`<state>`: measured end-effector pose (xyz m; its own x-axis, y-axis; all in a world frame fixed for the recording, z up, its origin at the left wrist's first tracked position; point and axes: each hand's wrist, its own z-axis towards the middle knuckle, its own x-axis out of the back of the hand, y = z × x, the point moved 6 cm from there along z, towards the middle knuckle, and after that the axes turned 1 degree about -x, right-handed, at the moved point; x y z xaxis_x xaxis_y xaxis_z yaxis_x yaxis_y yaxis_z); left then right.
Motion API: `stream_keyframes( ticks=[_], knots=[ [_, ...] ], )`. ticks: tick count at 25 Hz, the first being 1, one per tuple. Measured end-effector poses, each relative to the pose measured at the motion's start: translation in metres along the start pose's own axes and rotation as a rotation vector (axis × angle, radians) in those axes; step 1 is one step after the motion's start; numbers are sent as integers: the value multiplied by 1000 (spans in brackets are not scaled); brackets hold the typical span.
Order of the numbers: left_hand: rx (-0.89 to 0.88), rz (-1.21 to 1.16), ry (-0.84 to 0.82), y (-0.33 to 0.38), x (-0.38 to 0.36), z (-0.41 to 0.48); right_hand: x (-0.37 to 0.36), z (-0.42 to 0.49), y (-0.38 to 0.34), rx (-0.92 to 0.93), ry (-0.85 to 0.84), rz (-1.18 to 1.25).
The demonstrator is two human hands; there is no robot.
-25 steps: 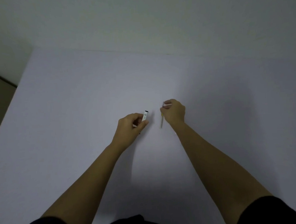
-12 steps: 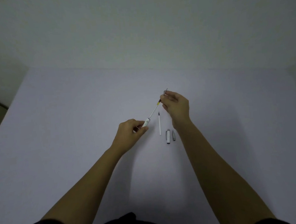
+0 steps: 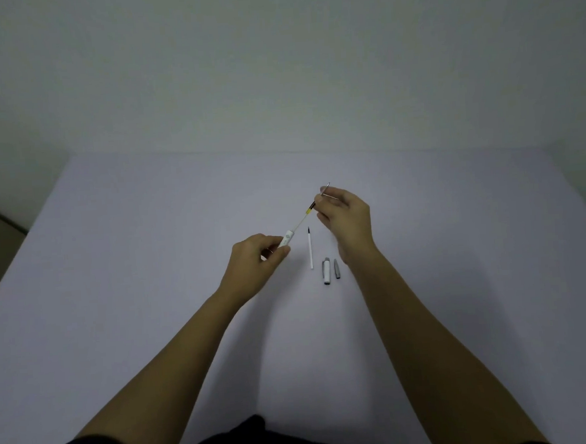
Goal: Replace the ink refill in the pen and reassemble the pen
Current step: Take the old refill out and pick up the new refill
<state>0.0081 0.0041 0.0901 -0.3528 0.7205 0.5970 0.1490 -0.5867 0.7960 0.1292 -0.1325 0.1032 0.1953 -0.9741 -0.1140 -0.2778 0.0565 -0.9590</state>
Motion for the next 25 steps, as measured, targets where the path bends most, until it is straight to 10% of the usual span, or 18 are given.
stream_keyframes(
  ticks=[17, 25],
  knots=[
    [-30, -97, 154, 17, 5, 3, 7, 4, 28, -7, -149, -289],
    [31, -100, 153, 6, 8, 16, 74, 32, 104, -62, 39, -904]
  ],
)
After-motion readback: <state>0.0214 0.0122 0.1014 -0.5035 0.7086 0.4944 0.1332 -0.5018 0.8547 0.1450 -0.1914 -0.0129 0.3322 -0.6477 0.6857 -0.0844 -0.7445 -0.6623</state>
